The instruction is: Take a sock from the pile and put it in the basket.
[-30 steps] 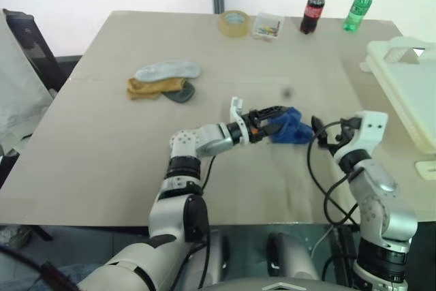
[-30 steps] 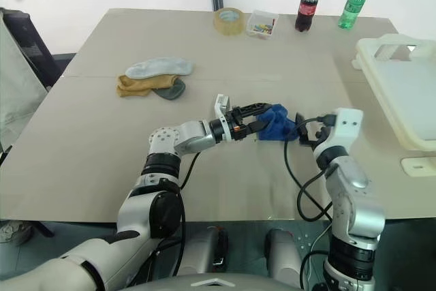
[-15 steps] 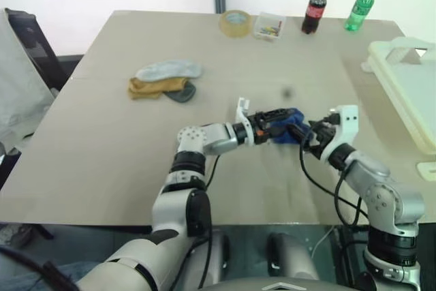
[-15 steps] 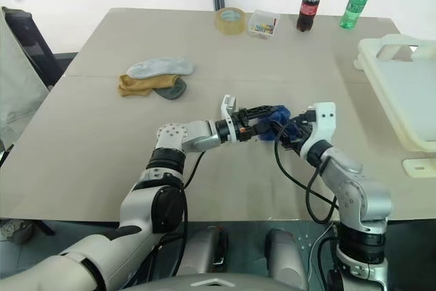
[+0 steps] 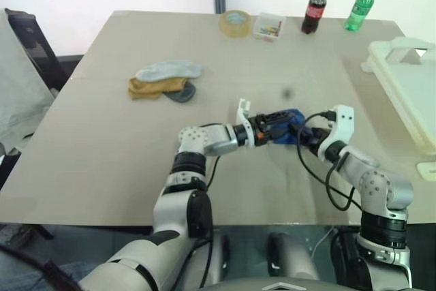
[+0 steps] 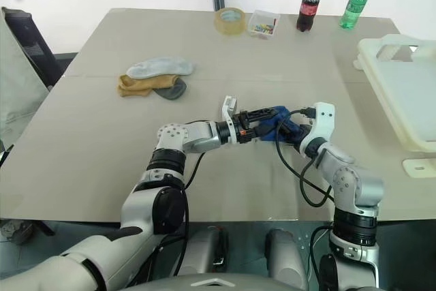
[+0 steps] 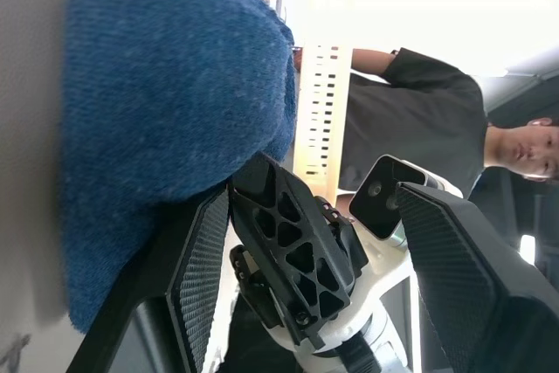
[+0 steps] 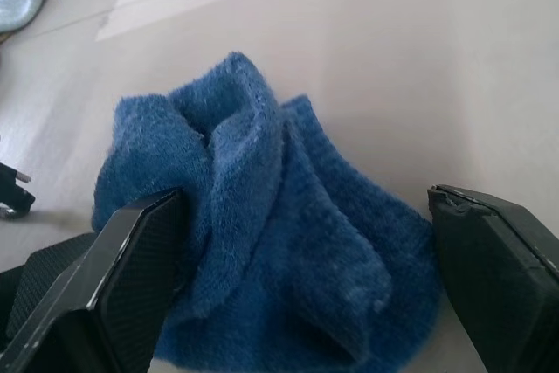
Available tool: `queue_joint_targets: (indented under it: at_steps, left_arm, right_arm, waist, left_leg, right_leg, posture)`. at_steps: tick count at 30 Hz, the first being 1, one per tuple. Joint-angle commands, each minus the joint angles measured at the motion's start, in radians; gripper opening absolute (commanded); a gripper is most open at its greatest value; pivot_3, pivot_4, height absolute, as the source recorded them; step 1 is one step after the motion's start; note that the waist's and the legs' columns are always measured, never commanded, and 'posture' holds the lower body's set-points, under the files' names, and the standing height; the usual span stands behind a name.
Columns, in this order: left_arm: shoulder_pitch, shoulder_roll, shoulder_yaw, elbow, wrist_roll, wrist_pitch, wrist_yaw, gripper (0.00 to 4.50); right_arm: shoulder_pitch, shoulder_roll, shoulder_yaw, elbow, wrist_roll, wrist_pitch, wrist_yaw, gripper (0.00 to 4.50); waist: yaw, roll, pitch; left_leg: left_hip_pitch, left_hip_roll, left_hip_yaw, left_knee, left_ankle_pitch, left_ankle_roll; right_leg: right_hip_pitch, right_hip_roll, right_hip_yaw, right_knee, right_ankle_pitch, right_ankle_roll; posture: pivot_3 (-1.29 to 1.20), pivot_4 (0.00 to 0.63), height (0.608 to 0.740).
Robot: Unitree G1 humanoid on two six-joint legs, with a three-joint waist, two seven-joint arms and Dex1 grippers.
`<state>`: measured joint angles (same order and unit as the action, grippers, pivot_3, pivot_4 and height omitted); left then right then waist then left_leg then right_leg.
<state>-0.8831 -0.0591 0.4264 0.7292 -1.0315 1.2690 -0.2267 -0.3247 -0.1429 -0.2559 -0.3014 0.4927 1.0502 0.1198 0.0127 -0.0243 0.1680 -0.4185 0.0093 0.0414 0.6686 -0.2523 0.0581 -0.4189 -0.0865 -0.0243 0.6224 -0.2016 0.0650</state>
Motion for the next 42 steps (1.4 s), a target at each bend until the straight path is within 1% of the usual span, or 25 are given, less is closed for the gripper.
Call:
queue_joint_targets:
  at_steps: [1,3,9,13,15,16,17,18,19,22,24,25,29,32,33,37,39,42]
  left_arm:
    - [0.015,-0.015,0.006,-0.019,0.002,0.016,-0.019,3.27]
    - [0.016,-0.017,0.008,-0.023,0.007,0.017,-0.022,3.27]
    - [0.027,-0.019,0.006,-0.041,0.013,0.027,-0.026,3.27]
    - [0.043,0.0,0.01,-0.065,0.014,0.037,-0.024,3.27]
    - [0.048,0.008,0.009,-0.077,0.017,0.039,-0.026,3.27]
    - [0.051,0.011,0.01,-0.081,0.018,0.037,-0.026,3.27]
    - [0.052,0.013,0.012,-0.084,0.02,0.033,-0.025,3.27]
    - [0.051,0.016,0.016,-0.083,0.022,0.029,-0.024,3.27]
    - [0.051,0.019,0.019,-0.083,0.024,0.026,-0.024,3.27]
    - [0.051,0.025,0.021,-0.083,0.028,0.022,-0.026,3.27]
    - [0.053,0.025,0.02,-0.088,0.032,0.023,-0.027,3.27]
    - [0.054,0.024,0.02,-0.09,0.034,0.023,-0.027,3.27]
    - [0.061,0.024,0.012,-0.102,0.04,0.023,-0.033,3.27]
    - [0.08,0.039,-0.039,-0.17,0.067,0.016,-0.063,3.27]
    - [0.095,0.055,-0.08,-0.223,0.089,0.006,-0.087,3.27]
    - [0.188,0.169,-0.346,-0.499,0.249,-0.141,-0.238,3.27]
    - [0.238,0.229,-0.456,-0.605,0.334,-0.264,-0.321,3.27]
    - [0.315,0.314,-0.606,-0.71,0.509,-0.53,-0.424,3.27]
  right_arm:
    - [0.03,-0.02,0.003,-0.01,-0.008,0.053,-0.025,4.46]
    - [0.038,-0.036,0.012,-0.012,-0.016,0.054,-0.025,4.46]
    - [0.038,-0.02,-0.02,-0.006,-0.003,0.073,-0.052,4.46]
    - [0.039,-0.03,-0.019,0.007,0.001,0.085,-0.045,4.46]
    - [0.04,-0.025,-0.02,0.006,0.016,0.102,-0.039,3.95]
    - [0.042,-0.019,-0.021,0.004,0.029,0.115,-0.035,3.56]
    - [0.042,-0.011,-0.025,0.003,0.042,0.127,-0.032,3.27]
    - [0.044,-0.003,-0.027,0.0,0.055,0.14,-0.028,2.77]
    - [0.047,0.001,-0.028,-0.002,0.064,0.15,-0.025,2.56]
    - [0.048,0.024,-0.038,-0.004,0.088,0.172,-0.026,1.3]
    - [0.048,0.033,-0.035,-0.006,0.094,0.178,-0.03,0.22]
    - [0.046,0.037,-0.034,-0.005,0.096,0.179,-0.03,0.1]
    - [0.034,0.063,-0.058,0.003,0.116,0.184,-0.039,0.1]
    - [0.027,0.076,-0.091,0.005,0.134,0.193,-0.051,0.1]
    - [0.024,0.08,-0.105,0.002,0.143,0.199,-0.056,0.1]
    - [0.002,0.107,-0.19,-0.009,0.192,0.224,-0.086,0.1]
    - [-0.008,0.111,-0.228,-0.011,0.211,0.237,-0.102,0.1]
    - [-0.022,0.107,-0.275,-0.008,0.231,0.256,-0.129,0.1]
  waist:
    - [0.001,0.0,0.0]
    - [0.001,0.0,0.0]
    - [0.001,0.0,0.0]
    - [0.001,0.0,0.0]
    - [0.0,0.0,0.0]
    - [-0.001,0.0,0.0]
    - [-0.002,0.0,-0.001]
    - [-0.002,0.0,-0.001]
    - [-0.004,0.0,-0.001]
    - [-0.015,0.0,-0.001]
    - [-0.023,0.001,-0.002]
    - [-0.025,0.001,-0.002]
    - [-0.027,0.001,-0.002]
    - [-0.029,0.001,-0.002]
    - [-0.029,0.001,-0.002]
    - [-0.029,0.002,-0.002]
    - [-0.026,0.003,-0.002]
    - [-0.022,0.004,-0.002]
  left_leg:
    - [0.0,0.0,0.0,0.0,0.0,0.0]
    - [0.0,0.0,0.0,0.0,0.0,0.0]
    - [0.0,0.0,-0.001,0.0,0.0,0.0]
    - [0.001,0.0,-0.002,0.001,0.0,0.0]
    - [0.001,0.0,-0.002,0.001,0.0,0.0]
    - [0.002,0.0,-0.002,0.001,0.0,0.0]
    - [0.002,0.0,-0.002,0.001,0.0,0.0]
    - [0.002,0.0,-0.002,0.001,0.0,0.0]
    - [0.002,0.0,-0.002,0.001,0.0,0.0]
    - [0.002,0.0,-0.002,0.001,0.0,0.0]
    - [0.003,0.0,-0.002,0.001,0.0,0.0]
    - [0.003,0.0,-0.002,0.001,0.0,0.0]
    - [0.004,0.001,-0.002,0.001,0.0,0.0]
    - [0.004,0.001,-0.002,0.001,0.0,0.0]
    - [0.004,0.001,-0.002,0.001,0.0,0.0]
    - [0.003,0.002,-0.002,0.0,0.0,0.0]
    - [0.003,0.002,-0.001,0.0,0.0,-0.001]
    - [0.002,0.002,-0.001,0.0,0.0,-0.001]
  right_leg:
    - [0.0,0.0,0.0,0.0,0.0,0.0]
    - [0.0,0.0,0.0,0.0,0.0,0.0]
    - [0.001,0.0,-0.001,0.0,0.0,0.0]
    - [0.003,0.0,-0.002,0.0,0.0,0.0]
    - [0.003,0.0,-0.002,0.0,0.0,0.0]
    - [0.003,0.0,-0.002,0.0,0.0,0.0]
    - [0.003,0.0,-0.002,0.0,0.0,0.0]
    - [0.003,0.0,-0.002,0.0,0.0,0.0]
    - [0.003,0.0,-0.002,0.0,0.0,0.0]
    - [0.003,0.001,-0.002,0.001,0.0,0.0]
    - [0.003,0.001,-0.002,0.002,0.0,0.0]
    - [0.004,0.001,-0.002,0.002,0.0,0.0]
    - [0.004,0.001,-0.002,0.002,0.0,0.0]
    - [0.004,0.001,-0.002,0.002,0.0,0.0]
    - [0.004,0.001,-0.002,0.002,0.0,0.0]
    - [0.003,0.001,-0.001,0.002,0.0,-0.001]
    - [0.002,0.001,0.0,0.003,0.0,-0.001]
    - [0.001,-0.002,0.0,0.002,-0.002,-0.005]
  posture:
    - [0.0,0.15,0.74]
    - [0.0,0.15,0.74]
    - [0.0,0.15,0.74]
    - [0.0,0.15,0.74]
    - [0.0,0.15,0.74]
    - [0.0,0.15,0.74]
    - [0.0,0.15,0.74]
    - [0.0,0.15,0.74]
    - [0.0,0.15,0.74]
    - [0.0,0.15,0.74]
    - [0.0,0.15,0.74]
    - [0.0,0.15,0.74]
    - [0.0,0.15,0.74]
    - [0.0,0.15,0.74]
    - [0.0,0.15,0.74]
    - [0.0,0.15,0.74]
    - [0.0,0.15,0.74]
    - [0.0,0.15,0.74]
